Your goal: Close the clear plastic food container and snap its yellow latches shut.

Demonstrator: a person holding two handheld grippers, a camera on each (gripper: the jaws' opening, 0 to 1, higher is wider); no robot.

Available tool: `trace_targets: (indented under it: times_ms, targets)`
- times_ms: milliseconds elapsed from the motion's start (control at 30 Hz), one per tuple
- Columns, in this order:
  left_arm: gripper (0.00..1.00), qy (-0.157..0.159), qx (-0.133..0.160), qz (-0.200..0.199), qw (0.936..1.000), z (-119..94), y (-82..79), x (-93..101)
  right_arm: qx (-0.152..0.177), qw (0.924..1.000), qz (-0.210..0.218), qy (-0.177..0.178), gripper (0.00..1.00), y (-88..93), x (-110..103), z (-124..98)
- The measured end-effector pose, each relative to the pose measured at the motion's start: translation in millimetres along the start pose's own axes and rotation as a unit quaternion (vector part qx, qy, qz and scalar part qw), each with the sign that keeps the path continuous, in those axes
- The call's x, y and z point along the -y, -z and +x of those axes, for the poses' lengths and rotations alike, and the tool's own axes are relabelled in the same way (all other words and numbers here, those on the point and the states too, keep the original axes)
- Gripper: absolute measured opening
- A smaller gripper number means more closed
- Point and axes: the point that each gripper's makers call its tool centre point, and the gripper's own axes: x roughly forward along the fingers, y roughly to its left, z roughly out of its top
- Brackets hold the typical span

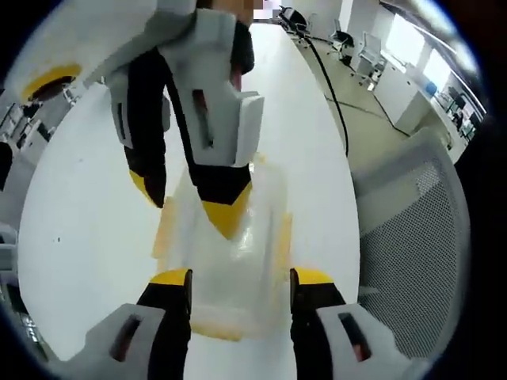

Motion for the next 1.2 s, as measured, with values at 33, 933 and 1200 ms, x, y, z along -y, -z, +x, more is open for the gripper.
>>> trace_targets:
  times_ms: [33, 933, 1200]
  targets:
    - [0.51, -0.002, -0.001, 0.000, 1.0000, 0.4, 0.0, 0.6, -0.005, 0.9999, -0.002, -0.011, 0.46, 1.1, 0.1, 1.3]
    - [0.58, -0.075, 0.004, 0.014, 0.9971, 7.5, 0.5, 2.8, -0.054, 0.9945, 0.002, -0.090, 0.51, 3.0, 1.7, 14.5]
    - [0.57, -0.126, 0.028, 0.004, 0.9916, 10.6, -1.0, -1.0, -0.057, 0.9938, 0.008, -0.095, 0.51, 3.3, 0.6, 14.5]
